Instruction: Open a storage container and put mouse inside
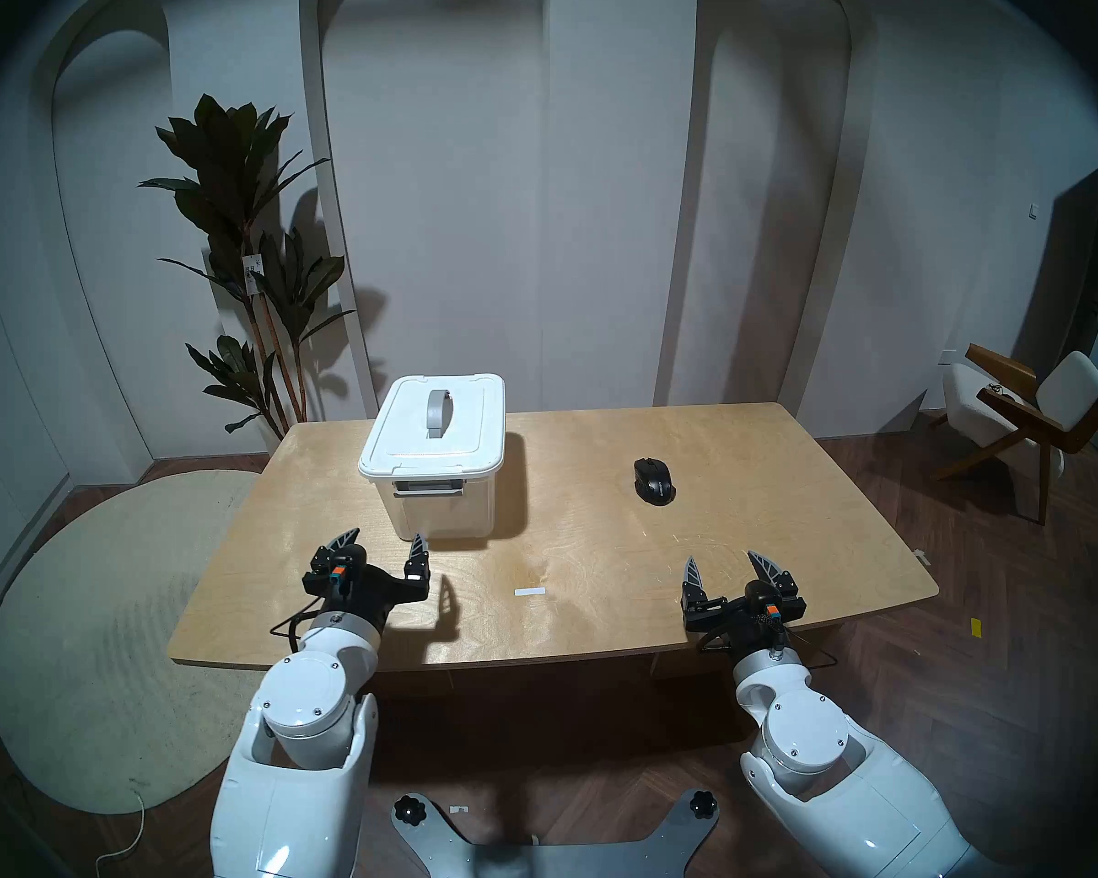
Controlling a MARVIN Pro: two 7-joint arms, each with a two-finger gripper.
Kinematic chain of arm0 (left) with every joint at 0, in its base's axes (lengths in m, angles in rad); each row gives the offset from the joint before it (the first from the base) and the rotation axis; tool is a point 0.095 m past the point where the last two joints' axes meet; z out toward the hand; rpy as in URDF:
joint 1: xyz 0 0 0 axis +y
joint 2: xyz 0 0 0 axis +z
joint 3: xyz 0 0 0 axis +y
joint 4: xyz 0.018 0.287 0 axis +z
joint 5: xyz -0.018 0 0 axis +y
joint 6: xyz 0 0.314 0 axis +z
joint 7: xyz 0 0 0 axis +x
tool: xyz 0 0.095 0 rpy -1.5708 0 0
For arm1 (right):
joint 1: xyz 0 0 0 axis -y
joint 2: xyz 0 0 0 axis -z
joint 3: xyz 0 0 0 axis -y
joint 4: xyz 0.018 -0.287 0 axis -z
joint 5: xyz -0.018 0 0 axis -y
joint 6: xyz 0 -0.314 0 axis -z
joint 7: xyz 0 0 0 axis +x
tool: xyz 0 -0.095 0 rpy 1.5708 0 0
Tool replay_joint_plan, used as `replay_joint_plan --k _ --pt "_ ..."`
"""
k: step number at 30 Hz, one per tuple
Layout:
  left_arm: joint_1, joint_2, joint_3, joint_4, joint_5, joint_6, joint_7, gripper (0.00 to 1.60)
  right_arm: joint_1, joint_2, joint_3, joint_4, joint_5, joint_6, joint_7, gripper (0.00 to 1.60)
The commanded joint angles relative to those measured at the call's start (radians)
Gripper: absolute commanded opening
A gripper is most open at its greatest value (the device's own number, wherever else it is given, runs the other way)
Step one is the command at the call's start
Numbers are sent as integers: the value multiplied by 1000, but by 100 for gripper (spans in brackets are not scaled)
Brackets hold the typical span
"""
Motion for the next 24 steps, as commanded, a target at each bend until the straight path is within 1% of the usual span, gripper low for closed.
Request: replay_joint_plan --k 1,2,3,4,5,7,8,10,11,12,13,14,15,17,18,20,23,24 --pt "-13 67 -65 -118 -52 77 -75 160 6 0 1 -16 -1 -5 0 160" --pt "-27 67 -102 -128 -112 98 -114 160 6 1 0 -15 -1 -5 0 160" --pt "-27 67 -102 -128 -112 98 -114 160 6 1 0 -15 -1 -5 0 160" --pt "-31 86 -113 -135 -117 113 -135 160 6 1 0 -15 -1 -5 -1 160" --pt "-33 113 -134 -152 -144 134 -181 160 7 2 -1 -15 0 -5 -1 160" --pt "-33 121 -142 -160 -151 144 -191 160 7 2 -1 -15 0 -5 -2 160" --pt "-34 134 -153 -169 -161 162 -213 160 7 2 -2 -15 0 -5 -2 160" --pt "-50 133 -178 -174 -226 190 -247 160 7 3 -2 -15 1 -5 -3 160" --pt "-60 137 -194 -175 -241 205 -269 160 7 3 -3 -15 1 -5 -3 160" --pt "-93 135 -216 -170 -302 232 -307 160 8 4 -3 -15 2 -5 -4 160" --pt "-117 123 -222 -161 -337 240 -325 160 8 4 -4 -14 2 -5 -4 160" --pt "-117 123 -222 -161 -337 240 -325 160 8 4 -4 -14 2 -5 -4 160" --pt "-137 124 -232 -153 -365 262 -341 160 8 4 -4 -14 2 -5 -4 160" --pt "-145 146 -230 -155 -396 274 -343 160 9 5 -5 -14 3 -5 -5 160" --pt "-165 166 -213 -152 -408 284 -332 160 9 6 -5 -14 3 -5 -5 160" --pt "-176 171 -204 -153 -422 288 -332 160 9 6 -6 -14 4 -5 -6 160" --pt "-202 188 -187 -160 -445 292 -312 160 10 7 -7 -13 4 -5 -6 160" --pt "-215 195 -177 -163 -440 290 -299 160 10 7 -7 -13 5 -5 -7 160"
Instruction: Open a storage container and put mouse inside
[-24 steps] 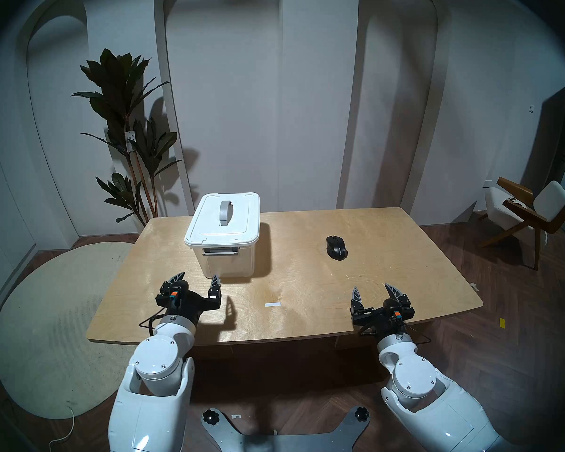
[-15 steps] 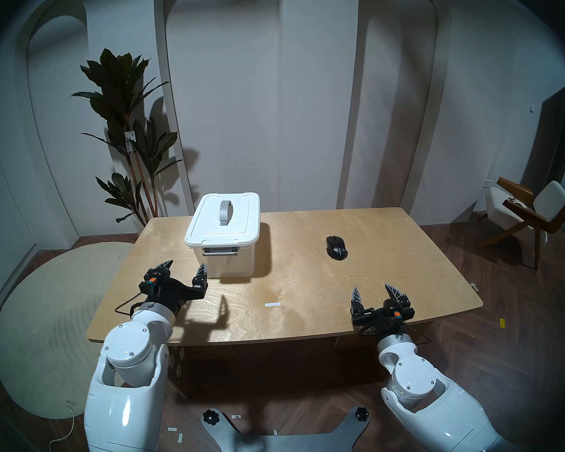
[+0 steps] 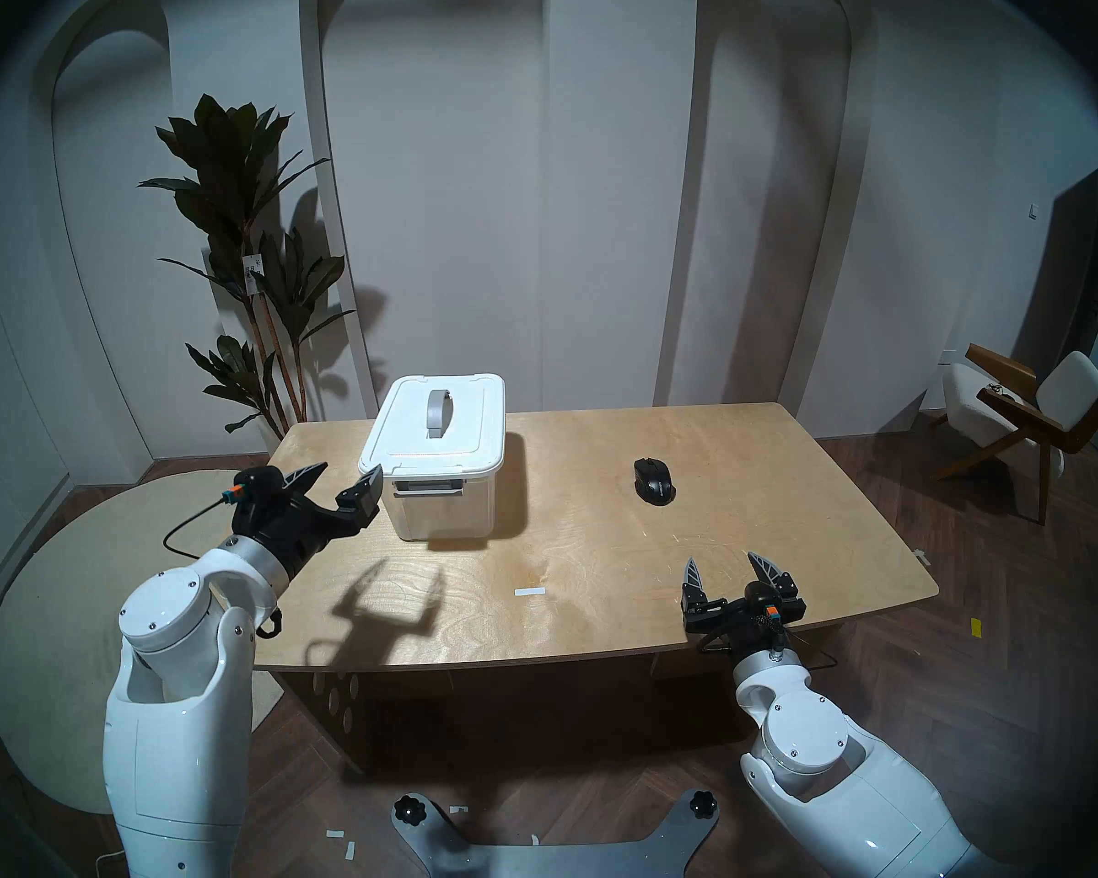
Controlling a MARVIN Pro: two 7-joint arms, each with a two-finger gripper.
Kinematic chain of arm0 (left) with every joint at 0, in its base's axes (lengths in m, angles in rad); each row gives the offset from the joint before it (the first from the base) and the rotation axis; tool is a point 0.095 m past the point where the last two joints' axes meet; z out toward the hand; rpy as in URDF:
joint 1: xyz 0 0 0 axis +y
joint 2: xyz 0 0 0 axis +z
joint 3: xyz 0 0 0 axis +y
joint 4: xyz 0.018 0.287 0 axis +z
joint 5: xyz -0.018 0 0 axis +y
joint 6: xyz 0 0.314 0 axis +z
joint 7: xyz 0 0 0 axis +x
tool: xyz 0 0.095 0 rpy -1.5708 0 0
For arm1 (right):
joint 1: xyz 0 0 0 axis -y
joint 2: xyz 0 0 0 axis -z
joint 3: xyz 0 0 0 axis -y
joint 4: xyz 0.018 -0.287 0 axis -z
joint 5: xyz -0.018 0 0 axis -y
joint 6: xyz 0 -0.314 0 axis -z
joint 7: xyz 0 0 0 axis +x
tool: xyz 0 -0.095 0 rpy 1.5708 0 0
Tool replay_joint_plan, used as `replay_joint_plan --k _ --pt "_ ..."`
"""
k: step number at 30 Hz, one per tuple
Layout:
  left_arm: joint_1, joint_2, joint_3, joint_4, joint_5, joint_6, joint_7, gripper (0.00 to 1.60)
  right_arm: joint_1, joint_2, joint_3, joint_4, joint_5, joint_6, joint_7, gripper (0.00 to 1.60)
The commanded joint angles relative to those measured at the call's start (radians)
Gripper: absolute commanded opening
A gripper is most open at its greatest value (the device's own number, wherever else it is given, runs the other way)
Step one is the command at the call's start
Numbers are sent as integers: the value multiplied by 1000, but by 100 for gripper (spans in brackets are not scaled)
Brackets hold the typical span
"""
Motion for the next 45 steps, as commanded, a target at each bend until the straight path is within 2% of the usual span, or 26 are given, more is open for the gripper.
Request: replay_joint_plan --k 1,3,4,6,19,29,32,33,34,39,41,42,45 --pt "-120 65 44 -28 -40 3 27 160 8 -1 1 -15 -2 -5 1 160" --pt "-126 85 76 -37 -5 -3 55 160 8 0 0 -14 -1 -5 0 160" --pt "-159 94 118 -26 27 -2 77 160 9 1 -1 -13 0 -5 -1 160" --pt "-156 96 133 -25 27 2 84 160 9 1 -1 -13 0 -5 -1 160" --pt "-295 54 281 121 84 29 176 160 13 4 -6 -3 5 -4 -6 160" --pt "-379 10 351 215 117 48 233 160 16 6 -10 5 8 -4 -10 160" --pt "-424 -8 378 254 128 59 249 160 17 6 -12 6 9 -4 -11 160" --pt "-400 -14 379 250 130 54 255 160 17 6 -12 6 9 -4 -11 160" --pt "-427 -19 389 269 134 61 260 160 18 7 -13 7 10 -4 -11 160" --pt "-460 -44 409 321 153 70 295 160 20 8 -15 9 11 -4 -13 160" --pt "-498 -53 421 355 163 79 308 160 20 8 -16 10 12 -4 -13 160" --pt "-479 -59 421 352 166 74 314 160 21 8 -16 10 12 -4 -14 160" --pt "-519 -76 439 392 179 83 332 160 22 9 -17 11 13 -5 -15 160"
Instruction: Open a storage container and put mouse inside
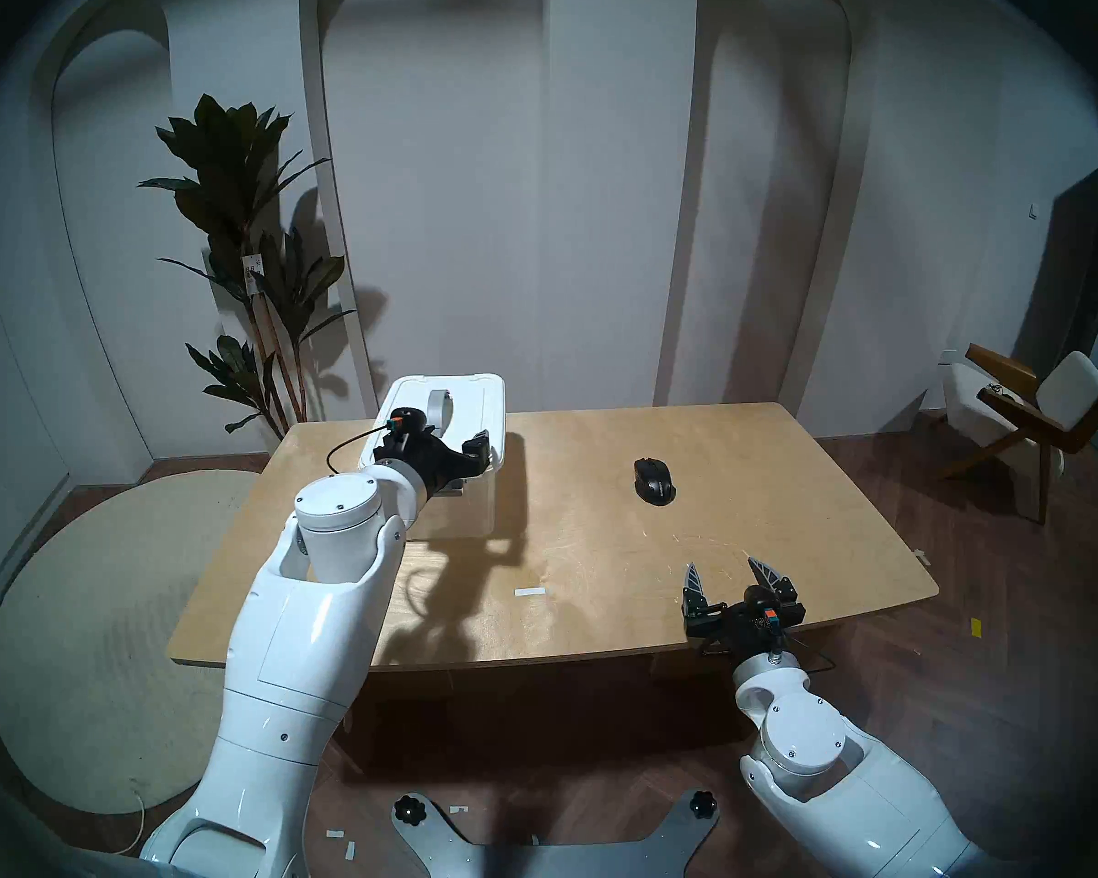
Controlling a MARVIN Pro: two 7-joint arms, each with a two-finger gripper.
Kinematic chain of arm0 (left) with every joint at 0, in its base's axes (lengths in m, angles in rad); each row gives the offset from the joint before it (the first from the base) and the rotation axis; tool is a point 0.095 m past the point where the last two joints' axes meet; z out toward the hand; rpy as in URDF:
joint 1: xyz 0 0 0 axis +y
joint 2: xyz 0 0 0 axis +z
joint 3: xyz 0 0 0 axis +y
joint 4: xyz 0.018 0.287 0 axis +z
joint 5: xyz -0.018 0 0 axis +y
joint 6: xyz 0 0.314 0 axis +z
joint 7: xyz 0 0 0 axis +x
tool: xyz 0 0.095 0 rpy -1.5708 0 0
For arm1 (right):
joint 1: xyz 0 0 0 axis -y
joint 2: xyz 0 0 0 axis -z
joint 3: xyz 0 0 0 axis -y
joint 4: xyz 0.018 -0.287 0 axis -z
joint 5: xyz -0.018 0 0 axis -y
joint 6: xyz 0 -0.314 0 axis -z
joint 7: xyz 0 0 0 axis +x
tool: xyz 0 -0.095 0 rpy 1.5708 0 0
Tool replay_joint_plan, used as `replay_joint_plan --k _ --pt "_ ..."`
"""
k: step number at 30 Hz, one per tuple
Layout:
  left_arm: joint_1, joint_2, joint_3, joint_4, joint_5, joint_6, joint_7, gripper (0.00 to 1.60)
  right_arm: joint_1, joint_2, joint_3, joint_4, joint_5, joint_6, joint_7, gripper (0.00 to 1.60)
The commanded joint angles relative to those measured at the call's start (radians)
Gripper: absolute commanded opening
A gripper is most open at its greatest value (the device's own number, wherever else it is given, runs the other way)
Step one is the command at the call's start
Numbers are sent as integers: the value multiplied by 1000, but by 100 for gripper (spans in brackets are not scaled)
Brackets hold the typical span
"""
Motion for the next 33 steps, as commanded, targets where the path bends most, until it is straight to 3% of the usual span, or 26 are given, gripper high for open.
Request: replay_joint_plan --k 1,17,24,29,33 --pt "-110 -52 26 44 26 1 39 160 10 -2 1 -14 -2 -5 1 160" --pt "-249 -156 38 192 81 12 165 160 17 3 -5 -20 1 -8 -3 160" --pt "-290 -208 16 182 84 13 203 160 15 6 -7 -27 1 -10 -5 160" --pt "-333 -186 18 174 123 21 229 160 13 10 -7 -33 0 -12 -7 160" --pt "-360 -125 68 212 224 34 282 160 10 13 -7 -37 1 -12 -9 160"
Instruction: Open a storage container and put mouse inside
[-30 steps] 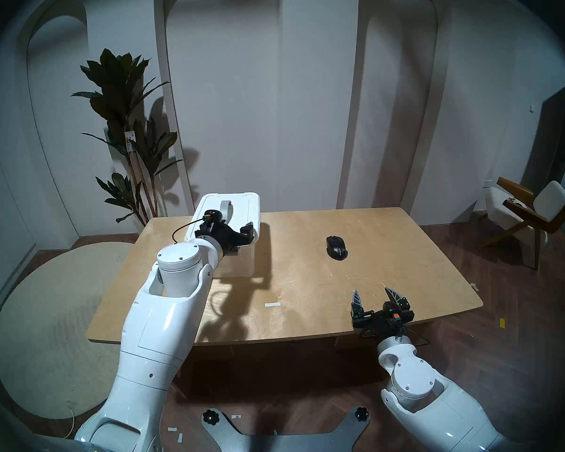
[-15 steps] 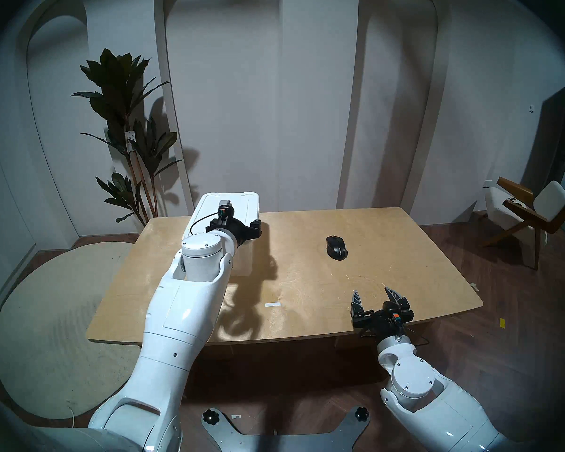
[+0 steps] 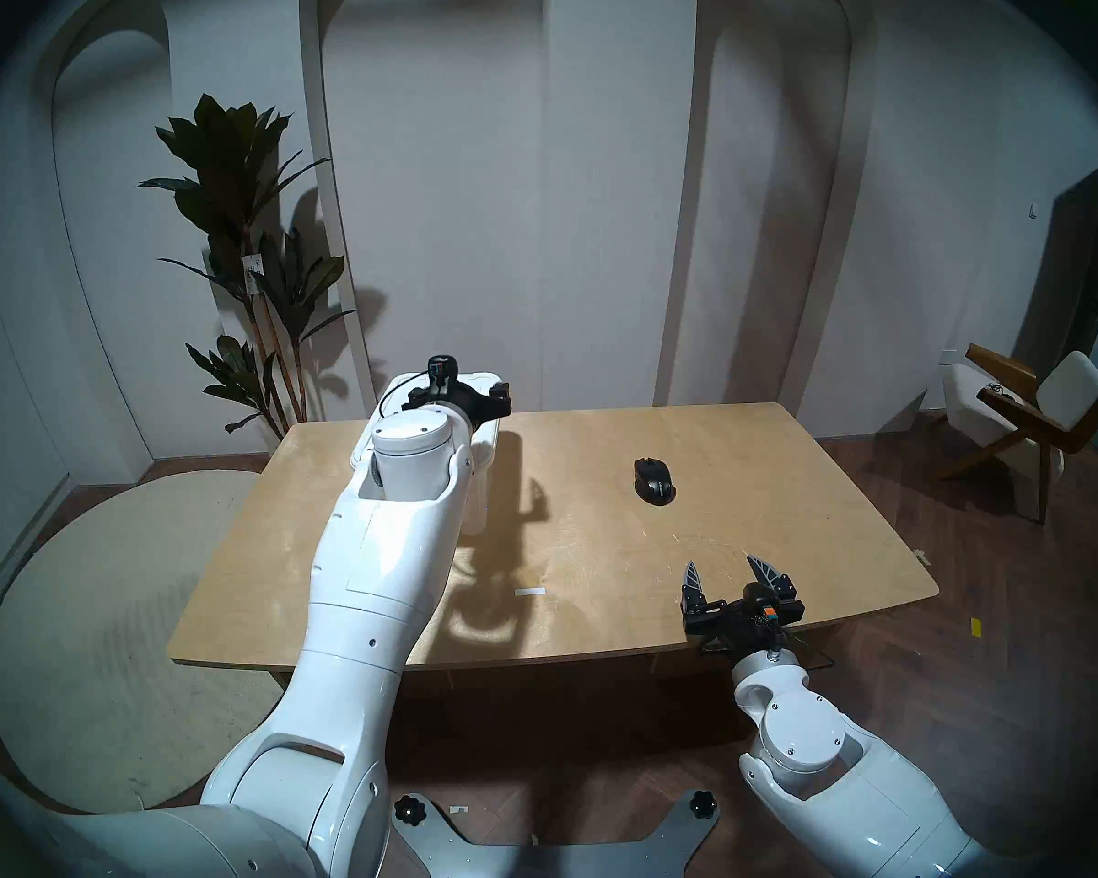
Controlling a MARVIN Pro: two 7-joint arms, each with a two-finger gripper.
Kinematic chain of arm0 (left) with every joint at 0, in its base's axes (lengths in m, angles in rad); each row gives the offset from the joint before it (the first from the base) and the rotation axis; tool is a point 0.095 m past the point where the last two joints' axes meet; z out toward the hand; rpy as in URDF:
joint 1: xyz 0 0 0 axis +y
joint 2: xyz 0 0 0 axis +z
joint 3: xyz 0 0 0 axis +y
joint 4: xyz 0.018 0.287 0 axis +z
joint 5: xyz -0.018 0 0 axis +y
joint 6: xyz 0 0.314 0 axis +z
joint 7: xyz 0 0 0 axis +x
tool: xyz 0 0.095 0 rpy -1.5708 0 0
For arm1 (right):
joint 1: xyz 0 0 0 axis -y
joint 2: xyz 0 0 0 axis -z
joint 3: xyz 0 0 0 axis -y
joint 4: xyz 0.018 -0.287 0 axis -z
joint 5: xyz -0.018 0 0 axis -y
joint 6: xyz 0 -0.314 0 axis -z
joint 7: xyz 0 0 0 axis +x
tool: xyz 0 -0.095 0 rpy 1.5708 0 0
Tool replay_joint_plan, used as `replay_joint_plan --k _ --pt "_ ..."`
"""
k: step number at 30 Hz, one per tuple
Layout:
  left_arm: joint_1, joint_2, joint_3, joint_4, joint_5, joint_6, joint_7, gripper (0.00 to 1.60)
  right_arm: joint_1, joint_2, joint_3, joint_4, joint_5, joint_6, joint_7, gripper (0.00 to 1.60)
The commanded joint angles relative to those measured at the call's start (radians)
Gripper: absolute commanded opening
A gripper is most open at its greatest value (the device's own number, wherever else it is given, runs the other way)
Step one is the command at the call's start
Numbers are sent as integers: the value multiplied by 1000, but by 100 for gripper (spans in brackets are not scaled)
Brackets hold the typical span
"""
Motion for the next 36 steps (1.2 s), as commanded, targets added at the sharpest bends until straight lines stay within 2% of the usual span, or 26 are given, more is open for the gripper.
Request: replay_joint_plan --k 1,4,6,8,10,14,18,19,27,28,29,30,36 --pt "-92 76 70 24 151 5 76 160 1 3 3 -30 -2 -11 0 160" --pt "-86 101 82 70 188 8 95 160 -1 4 3 -32 -1 -11 0 160" --pt "-76 114 81 69 187 19 76 160 -3 6 3 -35 -1 -11 -1 160" --pt "-61 166 133 43 236 40 44 160 -2 6 3 -35 0 -11 -1 160" --pt "-51 179 136 22 268 58 39 160 -2 7 2 -35 0 -11 -2 160" --pt "-77 209 107 16 263 92 28 160 -2 7 2 -34 0 -10 -3 160" --pt "-109 205 69 25 206 139 -46 160 -1 8 1 -35 0 -10 -3 160" --pt "-123 205 64 37 171 157 -74 160 -1 8 1 -34 1 -10 -3 160" --pt "-199 225 19 121 81 208 -231 160 0 9 -1 -33 1 -10 -5 160" --pt "-204 228 20 129 87 208 -245 160 0 9 -1 -34 1 -10 -5 160" --pt "-226 246 48 156 107 208 -262 160 0 9 -1 -34 1 -10 -5 160" --pt "-210 239 35 146 106 205 -268 160 0 9 -1 -34 1 -10 -6 160" --pt "-279 217 17 260 102 206 -274 160 0 10 -2 -34 1 -10 -7 160"
